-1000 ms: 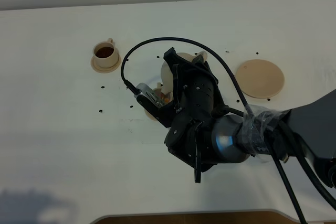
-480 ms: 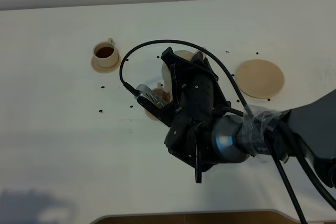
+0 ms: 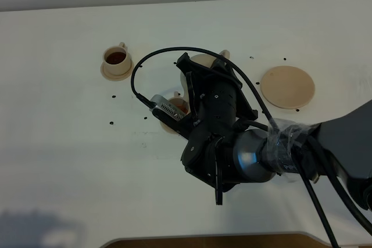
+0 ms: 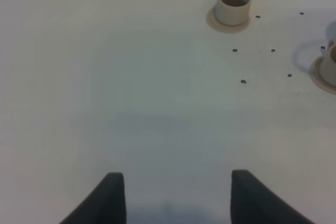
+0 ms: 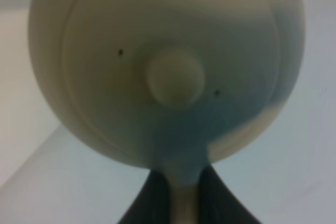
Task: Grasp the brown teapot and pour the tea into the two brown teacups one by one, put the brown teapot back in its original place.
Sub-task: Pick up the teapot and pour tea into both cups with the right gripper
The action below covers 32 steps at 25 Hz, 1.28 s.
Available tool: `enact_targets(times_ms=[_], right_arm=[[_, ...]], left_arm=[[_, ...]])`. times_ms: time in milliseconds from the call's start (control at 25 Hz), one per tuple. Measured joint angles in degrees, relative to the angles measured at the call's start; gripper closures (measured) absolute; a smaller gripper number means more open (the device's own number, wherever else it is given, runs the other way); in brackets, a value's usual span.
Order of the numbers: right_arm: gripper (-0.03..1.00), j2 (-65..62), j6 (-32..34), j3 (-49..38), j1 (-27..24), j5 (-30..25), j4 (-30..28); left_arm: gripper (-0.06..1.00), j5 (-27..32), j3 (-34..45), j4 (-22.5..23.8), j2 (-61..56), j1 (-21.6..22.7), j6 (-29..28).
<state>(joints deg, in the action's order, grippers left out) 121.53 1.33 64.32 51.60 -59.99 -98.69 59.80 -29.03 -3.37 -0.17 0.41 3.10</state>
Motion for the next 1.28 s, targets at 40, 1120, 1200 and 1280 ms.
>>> enact_targets(times_ms=[40, 1120, 1200, 1280], right_arm=[[0.85, 0.0, 0.0, 0.0, 0.0, -0.1, 0.0], [0.85, 0.0, -5.9, 2.0, 0.2, 0.9, -0.1], [0.85, 0.0, -6.9, 2.0, 0.2, 0.9, -0.1], [0.85, 0.0, -7.7, 2.0, 0.2, 0.9, -0.1]], left_arm=[[0.46, 0.0, 0.0, 0.0, 0.0, 0.0, 0.0], [0.46, 0.0, 0.0, 0.0, 0.0, 0.0, 0.1], [0.46, 0.0, 0.0, 0.0, 0.0, 0.0, 0.1], [0.46, 0.0, 0.0, 0.0, 0.0, 0.0, 0.1]])
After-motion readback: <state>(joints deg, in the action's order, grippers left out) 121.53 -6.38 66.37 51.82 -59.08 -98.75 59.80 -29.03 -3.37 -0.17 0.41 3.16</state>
